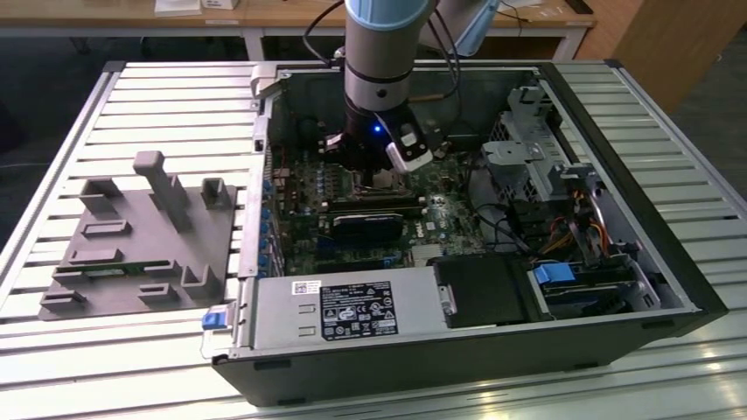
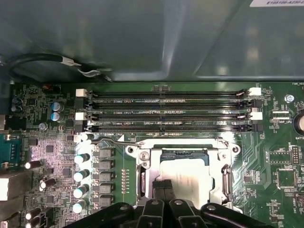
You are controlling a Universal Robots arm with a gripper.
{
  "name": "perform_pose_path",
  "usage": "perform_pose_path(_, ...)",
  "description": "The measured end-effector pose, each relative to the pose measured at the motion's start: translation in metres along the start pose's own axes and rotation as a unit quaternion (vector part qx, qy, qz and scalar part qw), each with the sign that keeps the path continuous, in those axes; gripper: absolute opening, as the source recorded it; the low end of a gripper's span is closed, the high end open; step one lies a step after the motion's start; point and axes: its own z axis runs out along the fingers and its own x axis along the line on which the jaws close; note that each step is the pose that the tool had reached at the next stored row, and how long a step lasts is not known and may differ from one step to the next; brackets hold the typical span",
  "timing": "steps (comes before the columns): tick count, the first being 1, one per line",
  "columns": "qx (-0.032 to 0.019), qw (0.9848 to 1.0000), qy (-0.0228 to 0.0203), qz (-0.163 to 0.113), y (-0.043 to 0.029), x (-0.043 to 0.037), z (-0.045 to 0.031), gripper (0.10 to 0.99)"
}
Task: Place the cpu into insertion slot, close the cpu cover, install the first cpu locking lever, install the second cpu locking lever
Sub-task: 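Close the cpu cover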
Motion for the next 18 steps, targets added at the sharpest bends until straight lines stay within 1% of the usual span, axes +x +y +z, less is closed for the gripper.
perform_pose_path(2, -0.0012, 1.0000, 0.0000, 0.000, 0.0000, -0.0001, 0.0002, 0.106)
perform_pose_path(6, -0.0018, 1.0000, -0.0003, 0.000, 0.0002, -0.0001, -0.0004, 0.106)
perform_pose_path(7, -0.0022, 1.0000, -0.0005, 0.000, 0.0005, -0.0002, -0.0014, 0.106)
perform_pose_path(9, -0.0015, 1.0000, -0.0001, 0.000, 0.0006, 0.0000, -0.0045, 0.106)
perform_pose_path(12, -0.0026, 1.0000, -0.0001, 0.000, 0.0008, 0.0000, -0.0064, 0.106)
perform_pose_path(13, -0.0045, 1.0000, 0.0000, 0.000, 0.0008, -0.0001, -0.0065, 0.106)
perform_pose_path(14, -0.0075, 1.0000, 0.0001, 0.000, 0.0008, -0.0001, -0.0065, 0.106)
perform_pose_path(15, -0.0123, 0.9999, 0.0001, 0.000, 0.0008, 0.0000, -0.0065, 0.106)
perform_pose_path(17, -0.0256, 0.9997, 0.0005, 0.000, 0.0008, 0.0000, -0.0065, 0.106)
perform_pose_path(18, -0.0311, 0.9995, 0.0007, 0.000, 0.0008, 0.0000, -0.0065, 0.106)
